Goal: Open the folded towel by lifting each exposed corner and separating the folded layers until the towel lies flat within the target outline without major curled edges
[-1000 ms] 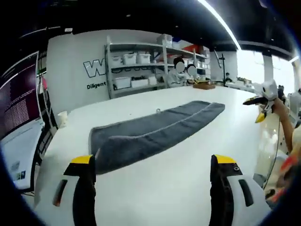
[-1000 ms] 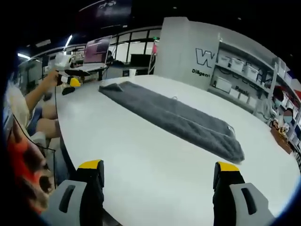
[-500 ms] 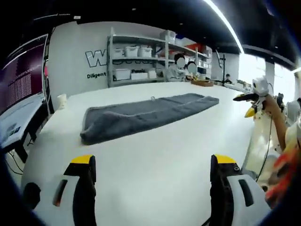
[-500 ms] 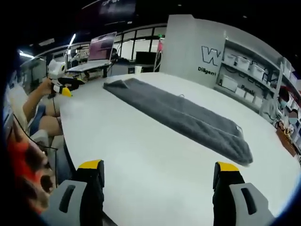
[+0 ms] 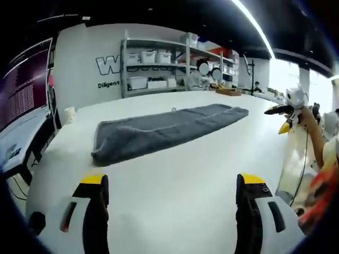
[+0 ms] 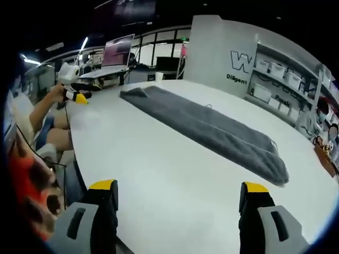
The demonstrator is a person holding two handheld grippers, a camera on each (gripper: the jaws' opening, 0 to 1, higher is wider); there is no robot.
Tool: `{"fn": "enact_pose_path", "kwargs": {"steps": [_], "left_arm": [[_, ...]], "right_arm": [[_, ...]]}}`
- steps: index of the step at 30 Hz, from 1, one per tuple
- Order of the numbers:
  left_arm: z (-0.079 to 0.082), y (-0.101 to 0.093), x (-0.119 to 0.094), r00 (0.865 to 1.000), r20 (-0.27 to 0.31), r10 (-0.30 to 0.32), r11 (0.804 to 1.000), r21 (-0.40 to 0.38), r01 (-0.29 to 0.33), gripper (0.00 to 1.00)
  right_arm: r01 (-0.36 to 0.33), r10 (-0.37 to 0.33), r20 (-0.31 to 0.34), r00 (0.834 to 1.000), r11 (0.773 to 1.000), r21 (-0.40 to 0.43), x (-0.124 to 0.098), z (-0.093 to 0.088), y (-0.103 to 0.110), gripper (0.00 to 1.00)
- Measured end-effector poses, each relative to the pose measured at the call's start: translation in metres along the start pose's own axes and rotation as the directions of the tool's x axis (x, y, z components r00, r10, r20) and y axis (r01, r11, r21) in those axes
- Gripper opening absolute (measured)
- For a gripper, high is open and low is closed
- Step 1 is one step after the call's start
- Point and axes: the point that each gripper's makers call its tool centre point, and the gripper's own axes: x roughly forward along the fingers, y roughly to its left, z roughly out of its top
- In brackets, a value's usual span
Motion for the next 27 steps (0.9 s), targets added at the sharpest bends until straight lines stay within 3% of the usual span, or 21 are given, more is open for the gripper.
{"fn": "enact_pose_path", "kwargs": {"steps": [6, 14, 18, 23, 27], "left_arm": [[0.022, 0.002, 0.014, 0.999, 0.0, -0.033, 0.998, 0.051, 0.032, 0.96], [0.049, 0.005, 0.044, 0.989, -0.052, -0.139, 0.979, 0.146, 0.145, 0.93], [0.063, 0.013, 0.058, 0.984, -0.056, -0.167, 0.974, 0.144, 0.173, 0.88], [0.083, 0.035, 0.084, 0.986, -0.054, -0.16, 0.978, 0.126, 0.166, 0.79], [0.084, 0.056, 0.106, 0.984, -0.099, -0.15, 0.977, 0.139, 0.163, 0.74]], "right_arm": [[0.003, -0.003, 0.006, 1.0, 1.0, 0.003, -0.004, -0.002, -0.001, 0.95], [0.003, -0.003, 0.005, 1.0, 1.0, 0.013, -0.007, -0.01, -0.002, 0.94], [0.005, -0.005, 0.004, 1.0, 1.0, 0.02, -0.008, -0.014, -0.003, 0.94], [0.004, -0.004, 0.002, 1.0, 1.0, 0.03, -0.009, -0.019, -0.004, 0.93], [0.003, -0.003, 0.001, 1.0, 0.999, 0.036, -0.01, -0.024, -0.004, 0.93]]}}
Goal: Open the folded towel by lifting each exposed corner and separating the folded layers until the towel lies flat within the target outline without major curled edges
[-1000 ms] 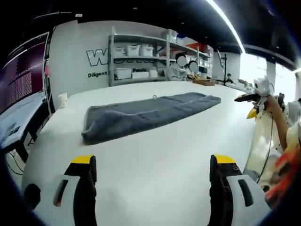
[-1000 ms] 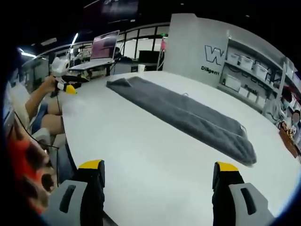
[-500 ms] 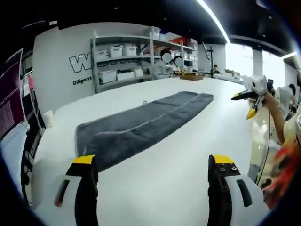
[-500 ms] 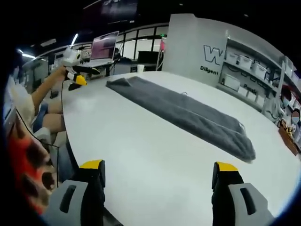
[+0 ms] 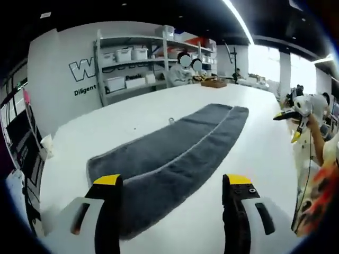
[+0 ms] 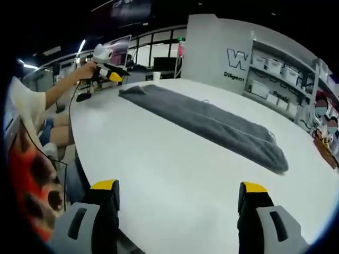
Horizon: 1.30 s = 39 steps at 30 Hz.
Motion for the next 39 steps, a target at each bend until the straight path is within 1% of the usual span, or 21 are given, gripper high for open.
{"fn": "enact_pose_path", "kwargs": {"steps": [2, 5, 8, 9, 10, 12, 15, 16, 18, 21, 22, 23, 24, 25, 26, 28, 29, 30, 34, 37, 39], "left_arm": [[-0.002, 0.01, 0.009, 1.0, -0.027, -0.01, 1.0, 0.001, 0.01, 0.73], [-0.005, 0.023, 0.022, 0.998, -0.049, -0.033, 0.999, -0.035, 0.031, 0.71], [-0.008, 0.036, 0.03, 0.997, -0.068, -0.034, 0.998, -0.056, 0.03, 0.62], [-0.012, 0.039, 0.033, 0.996, -0.087, -0.034, 0.998, -0.059, 0.029, 0.58], [-0.015, 0.043, 0.036, 0.994, -0.107, -0.03, 0.998, -0.06, 0.023, 0.56], [-0.022, 0.051, 0.042, 0.989, -0.15, -0.017, 0.999, -0.048, 0.01, 0.55], [-0.024, 0.059, 0.049, 0.985, -0.17, -0.012, 0.999, -0.045, 0.005, 0.53], [-0.023, 0.062, 0.052, 0.985, -0.174, -0.013, 0.999, -0.044, 0.005, 0.51], [-0.023, 0.069, 0.056, 0.983, -0.182, -0.017, 0.999, -0.043, 0.01, 0.43], [-0.027, 0.072, 0.062, 0.978, -0.205, -0.042, 0.999, -0.034, 0.035, 0.35], [-0.033, 0.071, 0.064, 0.97, -0.235, -0.055, 0.998, -0.02, 0.052, 0.34], [-0.037, 0.069, 0.065, 0.964, -0.255, -0.078, 0.997, -0.024, 0.074, 0.34], [-0.04, 0.066, 0.067, 0.958, -0.266, -0.106, 0.994, -0.044, 0.098, 0.34], [-0.041, 0.064, 0.068, 0.956, -0.266, -0.121, 0.992, -0.055, 0.11, 0.34], [-0.043, 0.063, 0.07, 0.956, -0.267, -0.12, 0.993, -0.052, 0.111, 0.33], [-0.047, 0.061, 0.071, 0.951, -0.283, -0.12, 0.993, -0.036, 0.115, 0.31], [-0.05, 0.061, 0.072, 0.95, -0.293, -0.109, 0.994, -0.023, 0.107, 0.27], [-0.052, 0.061, 0.073, 0.949, -0.3, -0.101, 0.995, -0.009, 0.104, 0.23], [-0.053, 0.057, 0.071, 0.95, -0.292, -0.114, 0.993, -0.01, 0.116, 0.17], [-0.05, 0.055, 0.07, 0.951, -0.279, -0.129, 0.991, -0.009, 0.132, 0.09], [-0.047, 0.053, 0.068, 0.955, -0.264, -0.137, 0.99, -0.007, 0.14, 0.07]], "right_arm": [[-0.001, 0.001, -0.003, 1.0, 1.0, 0.002, -0.001, -0.003, 0.0, 0.93], [0.001, -0.001, -0.009, 1.0, 1.0, 0.009, -0.002, -0.007, -0.001, 0.93], [0.006, -0.006, -0.009, 1.0, 1.0, 0.017, -0.004, -0.01, -0.003, 0.93], [0.008, -0.008, -0.008, 1.0, 1.0, 0.019, -0.005, -0.011, -0.003, 0.93], [0.01, -0.009, -0.008, 1.0, 1.0, 0.022, -0.005, -0.012, -0.004, 0.93], [0.012, -0.011, -0.007, 1.0, 1.0, 0.026, -0.006, -0.013, -0.005, 0.93], [0.011, -0.01, -0.01, 1.0, 1.0, 0.03, -0.006, -0.015, -0.005, 0.93], [0.01, -0.009, -0.011, 1.0, 0.999, 0.031, -0.006, -0.016, -0.005, 0.93], [0.009, -0.009, -0.013, 1.0, 0.999, 0.032, -0.006, -0.017, -0.005, 0.93], [0.009, -0.008, -0.014, 1.0, 0.999, 0.035, -0.007, -0.019, -0.005, 0.92], [0.009, -0.008, -0.015, 1.0, 0.999, 0.037, -0.006, -0.019, -0.005, 0.92], [0.006, -0.006, -0.019, 1.0, 0.999, 0.037, -0.006, -0.021, -0.004, 0.92], [-0.002, 0.003, -0.029, 1.0, 1.0, 0.031, -0.005, -0.023, -0.001, 0.93], [-0.005, 0.006, -0.033, 0.999, 1.0, 0.029, -0.005, -0.024, 0.0, 0.93], [-0.007, 0.008, -0.036, 0.999, 1.0, 0.028, -0.004, -0.026, 0.001, 0.93], [-0.007, 0.009, -0.041, 0.999, 1.0, 0.029, -0.004, -0.028, 0.001, 0.93], [-0.007, 0.008, -0.042, 0.999, 1.0, 0.03, -0.004, -0.028, 0.0, 0.93], [-0.004, 0.005, -0.047, 0.999, 0.999, 0.032, -0.004, -0.029, -0.001, 0.93], [0.004, -0.002, -0.048, 0.999, 0.999, 0.033, -0.004, -0.03, -0.002, 0.93], [0.001, 0.001, -0.048, 0.999, 1.0, 0.031, -0.003, -0.028, -0.002, 0.93], [0.0, 0.001, -0.05, 0.999, 1.0, 0.029, -0.002, -0.028, -0.001, 0.93]]}}
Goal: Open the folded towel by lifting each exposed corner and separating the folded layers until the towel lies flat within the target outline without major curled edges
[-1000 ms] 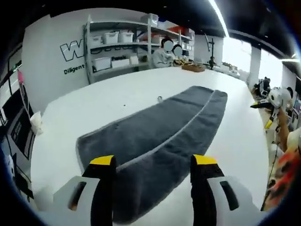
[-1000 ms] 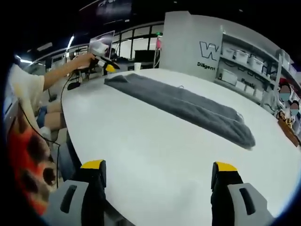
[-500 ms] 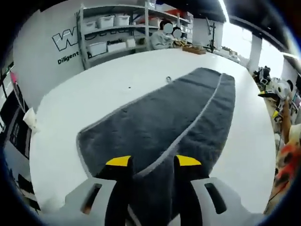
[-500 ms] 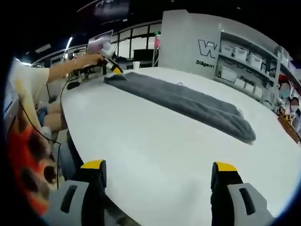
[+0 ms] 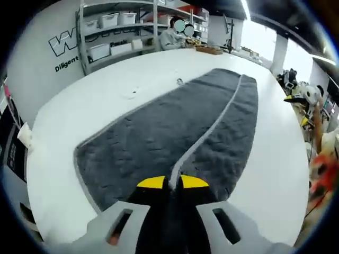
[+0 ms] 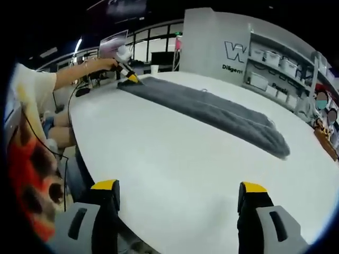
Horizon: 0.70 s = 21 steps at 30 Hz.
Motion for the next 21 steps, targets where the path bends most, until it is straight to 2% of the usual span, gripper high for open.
{"fn": "enact_pose_path", "kwargs": {"steps": [5, 9, 21], "left_arm": [[0.006, -0.008, -0.009, 1.0, 0.028, 0.003, 0.998, 0.057, -0.005, 0.06], [0.008, -0.022, -0.02, 0.998, 0.055, 0.013, 0.991, 0.131, -0.02, 0.06], [-0.009, -0.067, -0.054, 0.992, 0.126, 0.028, 0.968, 0.246, -0.059, 0.06]], "right_arm": [[-0.003, 0.003, 0.001, 1.0, 1.0, -0.004, 0.001, 0.002, 0.002, 0.92], [-0.005, 0.005, 0.002, 1.0, 1.0, -0.01, 0.001, 0.004, 0.004, 0.92], [-0.014, 0.014, 0.001, 1.0, 0.999, -0.04, 0.002, 0.014, 0.013, 0.93]]}}
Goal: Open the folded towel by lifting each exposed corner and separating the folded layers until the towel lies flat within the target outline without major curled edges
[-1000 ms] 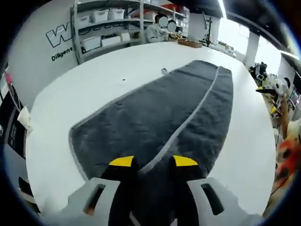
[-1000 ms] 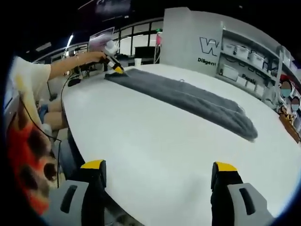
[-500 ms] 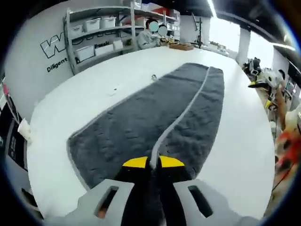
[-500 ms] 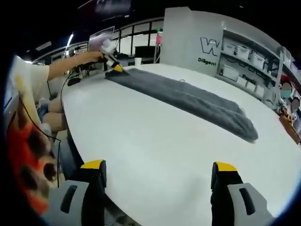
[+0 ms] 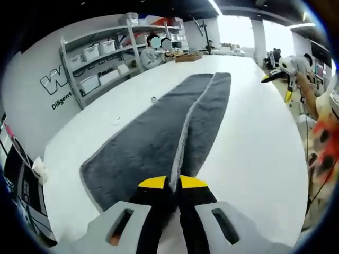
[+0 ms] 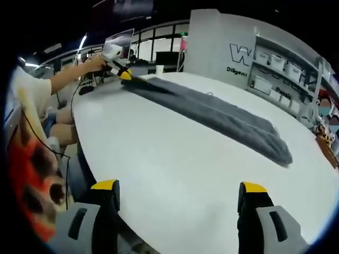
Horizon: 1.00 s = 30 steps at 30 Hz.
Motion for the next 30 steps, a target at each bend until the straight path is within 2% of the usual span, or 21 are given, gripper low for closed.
{"fn": "enact_pose_path", "kwargs": {"steps": [5, 10, 18, 20, 24, 29, 30], "left_arm": [[-0.006, -0.014, -0.008, 1.0, 0.01, 0.001, 1.0, 0.031, -0.002, 0.06], [-0.02, -0.024, -0.013, 1.0, -0.003, -0.007, 0.998, 0.066, 0.007, 0.06], [-0.053, -0.05, -0.014, 0.996, -0.054, -0.074, 0.994, 0.078, 0.078, 0.07], [-0.058, -0.053, -0.013, 0.995, -0.068, -0.073, 0.993, 0.086, 0.079, 0.07], [-0.064, -0.056, -0.011, 0.994, -0.083, -0.072, 0.993, 0.089, 0.079, 0.07], [-0.064, -0.056, -0.011, 0.995, -0.069, -0.069, 0.995, 0.07, 0.074, 0.07], [-0.064, -0.056, -0.012, 0.996, -0.064, -0.068, 0.995, 0.068, 0.073, 0.07]], "right_arm": [[-0.005, 0.005, 0.006, 1.0, 1.0, -0.014, 0.001, 0.006, 0.003, 0.93], [-0.015, 0.015, 0.006, 1.0, 1.0, -0.026, 0.003, 0.009, 0.007, 0.93], [-0.018, 0.018, -0.003, 1.0, 0.999, -0.033, 0.003, 0.009, 0.009, 0.93], [-0.019, 0.019, -0.004, 1.0, 0.999, -0.035, 0.004, 0.009, 0.009, 0.93], [-0.024, 0.024, -0.007, 1.0, 0.999, -0.043, 0.005, 0.011, 0.007, 0.93], [-0.028, 0.029, 0.011, 1.0, 0.998, -0.047, 0.005, 0.021, -0.001, 0.92], [-0.014, 0.014, 0.006, 1.0, 0.997, -0.079, 0.004, 0.026, -0.006, 0.92]]}}
